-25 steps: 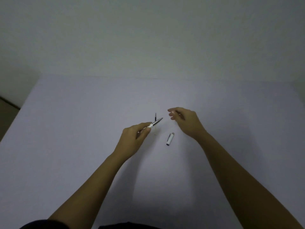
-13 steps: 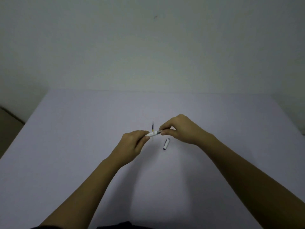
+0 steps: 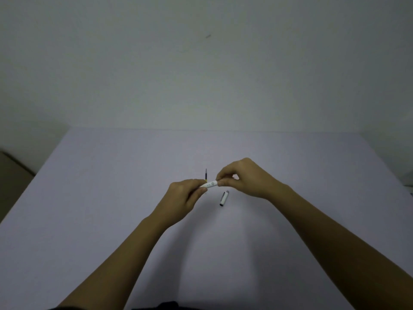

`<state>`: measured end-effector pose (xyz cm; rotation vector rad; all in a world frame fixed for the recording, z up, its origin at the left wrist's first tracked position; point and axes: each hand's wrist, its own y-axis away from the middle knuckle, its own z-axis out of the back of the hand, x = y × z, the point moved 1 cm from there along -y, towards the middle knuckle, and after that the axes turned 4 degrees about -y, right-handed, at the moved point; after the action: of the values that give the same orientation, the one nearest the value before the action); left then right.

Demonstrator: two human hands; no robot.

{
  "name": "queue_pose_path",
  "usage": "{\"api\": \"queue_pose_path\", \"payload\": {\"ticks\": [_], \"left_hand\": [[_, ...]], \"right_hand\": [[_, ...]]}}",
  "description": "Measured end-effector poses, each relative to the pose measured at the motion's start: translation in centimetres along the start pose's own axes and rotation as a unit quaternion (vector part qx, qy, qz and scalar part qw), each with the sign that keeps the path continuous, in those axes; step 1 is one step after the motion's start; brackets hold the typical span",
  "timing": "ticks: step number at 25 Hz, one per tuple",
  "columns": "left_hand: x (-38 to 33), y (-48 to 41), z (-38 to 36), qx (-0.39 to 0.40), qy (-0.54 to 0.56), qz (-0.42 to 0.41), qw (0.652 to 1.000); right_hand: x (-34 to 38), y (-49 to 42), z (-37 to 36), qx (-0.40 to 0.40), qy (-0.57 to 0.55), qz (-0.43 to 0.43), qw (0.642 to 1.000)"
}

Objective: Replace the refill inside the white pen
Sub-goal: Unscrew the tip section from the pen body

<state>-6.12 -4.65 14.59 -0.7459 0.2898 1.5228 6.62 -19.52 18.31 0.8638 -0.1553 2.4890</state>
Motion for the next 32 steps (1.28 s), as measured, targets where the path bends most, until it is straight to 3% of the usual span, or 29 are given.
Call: {"api": "queue_pose_path", "payload": {"ticks": [4, 7, 14, 19, 21, 27, 32], "left_hand": [[0.0, -0.1, 0.1, -0.011, 0.001, 0.003, 1.000], [0.2, 0.0, 0.1, -0.014, 0.002, 0.000, 1.000], [0.3, 0.0, -0.1, -0.027, 0.007, 0.001, 1.000], [0.3, 0.1, -0.1, -0.031, 0.007, 0.000, 1.000], [0.3, 0.2, -0.2, -0.030, 0.010, 0.000, 1.000], [0.3, 0.0, -0.2, -0.065, 0.043, 0.019, 0.997], [0.3, 0.1, -0.1, -0.062, 0.040, 0.016, 0.997]], "right_hand": [[0.2, 0.2, 0.3, -0.012, -0.054, -0.007, 0.998], [0.2, -0.1, 0.2, 0.032, -0.009, -0.050, 0.998], [0.2, -0.1, 0.7, -0.013, -0.051, 0.014, 0.998], [0.3, -0.1, 0.8, 0.055, -0.027, -0.090, 0.994], [0.4, -0.1, 1.2, 0.044, -0.020, -0.076, 0.996], [0.5, 0.1, 1.5, -0.034, -0.142, -0.031, 0.989], [0.7, -0.1, 1.8, -0.023, -0.062, -0.057, 0.996]]}}
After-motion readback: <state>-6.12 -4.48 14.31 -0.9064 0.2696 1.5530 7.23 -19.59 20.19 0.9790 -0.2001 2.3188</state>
